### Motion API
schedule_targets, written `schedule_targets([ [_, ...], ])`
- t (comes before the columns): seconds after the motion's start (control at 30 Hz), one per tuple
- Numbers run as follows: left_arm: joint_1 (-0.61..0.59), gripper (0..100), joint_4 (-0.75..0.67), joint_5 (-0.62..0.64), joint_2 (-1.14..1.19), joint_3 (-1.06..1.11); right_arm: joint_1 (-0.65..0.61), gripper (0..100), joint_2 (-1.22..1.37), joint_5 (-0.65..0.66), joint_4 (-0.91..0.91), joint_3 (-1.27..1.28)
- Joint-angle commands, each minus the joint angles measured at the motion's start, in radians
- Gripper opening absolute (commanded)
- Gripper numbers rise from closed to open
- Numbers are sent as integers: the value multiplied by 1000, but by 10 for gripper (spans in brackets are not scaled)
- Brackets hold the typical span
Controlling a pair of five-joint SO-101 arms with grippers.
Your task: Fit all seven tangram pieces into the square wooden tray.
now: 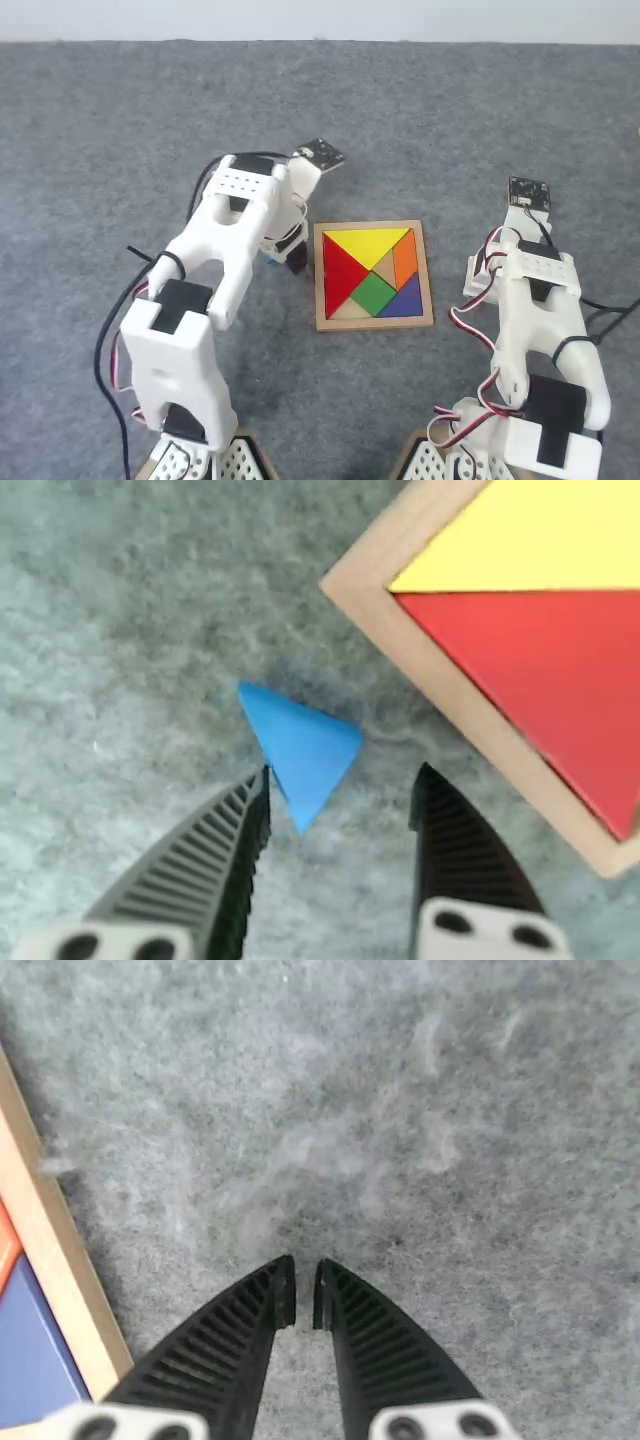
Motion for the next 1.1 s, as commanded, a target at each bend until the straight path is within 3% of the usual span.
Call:
schedule_targets([
  [0.0, -5, 228, -8, 75, -68, -15, 5, 42, -48, 9, -12, -5],
  [0.37, 68, 228, -40, 83, -138, 31, 5, 42, -48, 9, -12, -5],
  [0.63, -8, 228, -87, 75, 41, -25, 4, 42, -48, 9, -12, -5],
  [0.97, -49, 225, -15, 48, 117, -143, 4, 43, -48, 9, -12, -5],
  [1.07, -49, 160, -8, 48, 104, -143, 4, 43, -48, 9, -12, -5],
])
